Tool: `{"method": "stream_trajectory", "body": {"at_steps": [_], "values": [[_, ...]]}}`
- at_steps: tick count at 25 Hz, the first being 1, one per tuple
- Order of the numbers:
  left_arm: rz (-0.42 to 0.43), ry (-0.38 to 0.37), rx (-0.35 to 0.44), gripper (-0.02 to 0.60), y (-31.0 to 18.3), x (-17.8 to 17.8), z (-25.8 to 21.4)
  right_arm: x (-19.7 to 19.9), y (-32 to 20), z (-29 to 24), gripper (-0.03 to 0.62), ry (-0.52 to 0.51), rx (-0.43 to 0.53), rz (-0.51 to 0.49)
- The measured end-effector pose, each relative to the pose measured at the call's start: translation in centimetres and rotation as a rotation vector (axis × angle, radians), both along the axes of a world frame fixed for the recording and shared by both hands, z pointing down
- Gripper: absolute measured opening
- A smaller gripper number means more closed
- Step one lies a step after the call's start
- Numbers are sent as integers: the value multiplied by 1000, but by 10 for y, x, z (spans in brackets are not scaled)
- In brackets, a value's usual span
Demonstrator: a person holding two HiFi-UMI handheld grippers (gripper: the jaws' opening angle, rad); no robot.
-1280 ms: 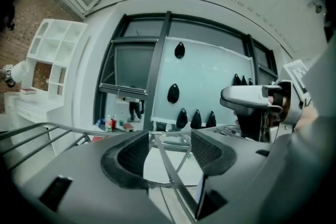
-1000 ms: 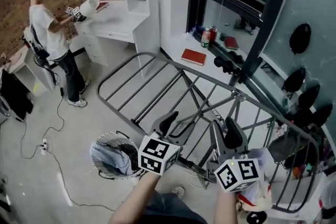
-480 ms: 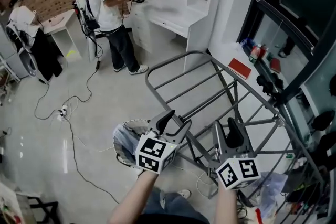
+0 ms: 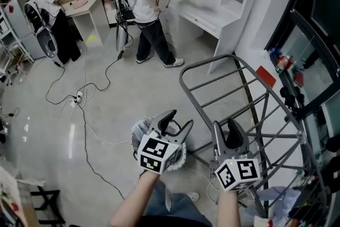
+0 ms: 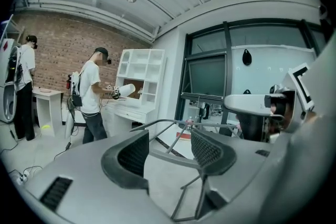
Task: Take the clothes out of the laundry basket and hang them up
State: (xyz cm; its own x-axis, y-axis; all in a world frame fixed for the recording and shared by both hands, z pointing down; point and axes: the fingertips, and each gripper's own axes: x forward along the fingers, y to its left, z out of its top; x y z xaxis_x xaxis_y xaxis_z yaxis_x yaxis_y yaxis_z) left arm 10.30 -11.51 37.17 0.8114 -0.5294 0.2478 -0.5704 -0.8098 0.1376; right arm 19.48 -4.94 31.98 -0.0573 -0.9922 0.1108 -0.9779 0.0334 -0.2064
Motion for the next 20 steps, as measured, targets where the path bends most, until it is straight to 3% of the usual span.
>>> {"method": "stream_trajectory", "body": {"at_steps": [13,20], "values": [[-100,-62,-62,262,-76,-124,56,-118,-94,48,196,64,-88,-125],[-137,-89,-98,261,-117,-176,112,-172,-145,110,196,77,-145,-197]]}}
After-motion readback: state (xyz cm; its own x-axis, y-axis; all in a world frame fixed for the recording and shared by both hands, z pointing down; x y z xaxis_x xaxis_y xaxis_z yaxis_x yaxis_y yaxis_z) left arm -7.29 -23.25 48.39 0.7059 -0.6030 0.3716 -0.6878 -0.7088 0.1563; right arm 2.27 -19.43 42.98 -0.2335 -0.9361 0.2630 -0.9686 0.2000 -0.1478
